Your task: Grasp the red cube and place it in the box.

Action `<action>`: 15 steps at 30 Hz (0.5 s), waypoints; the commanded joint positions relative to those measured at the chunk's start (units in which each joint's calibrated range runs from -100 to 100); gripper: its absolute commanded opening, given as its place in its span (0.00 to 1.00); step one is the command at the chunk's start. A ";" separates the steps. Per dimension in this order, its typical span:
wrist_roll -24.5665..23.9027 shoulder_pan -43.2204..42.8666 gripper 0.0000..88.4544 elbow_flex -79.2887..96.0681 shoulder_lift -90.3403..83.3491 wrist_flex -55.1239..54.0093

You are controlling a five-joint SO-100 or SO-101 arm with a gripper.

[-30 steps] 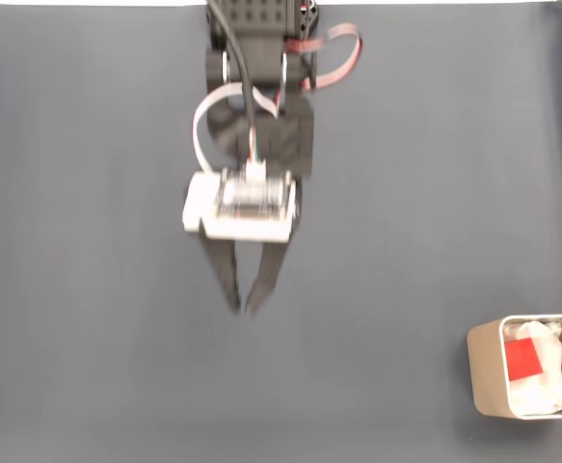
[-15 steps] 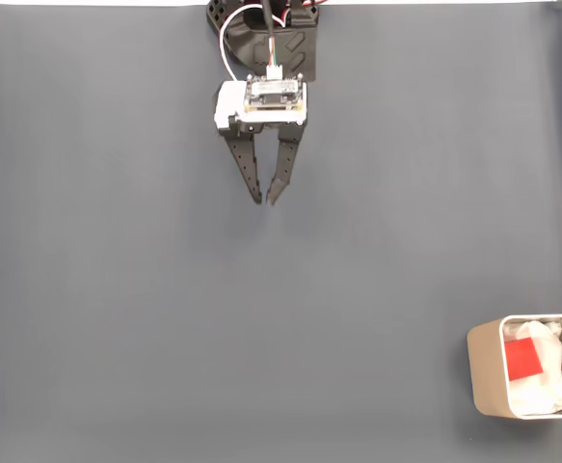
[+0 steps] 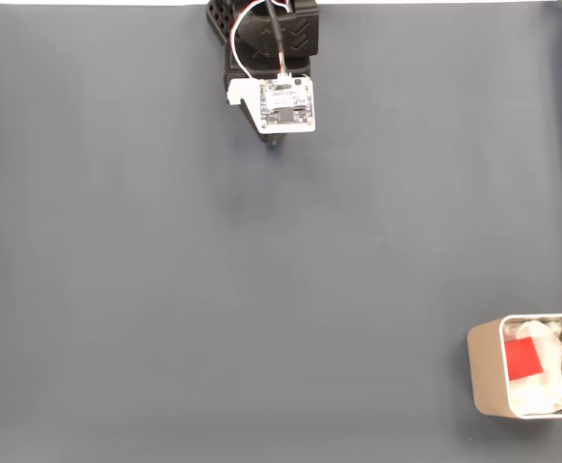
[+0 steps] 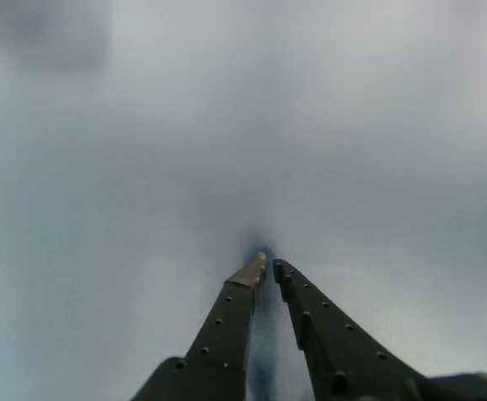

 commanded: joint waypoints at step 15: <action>-0.10 0.41 0.00 0.45 -0.69 3.90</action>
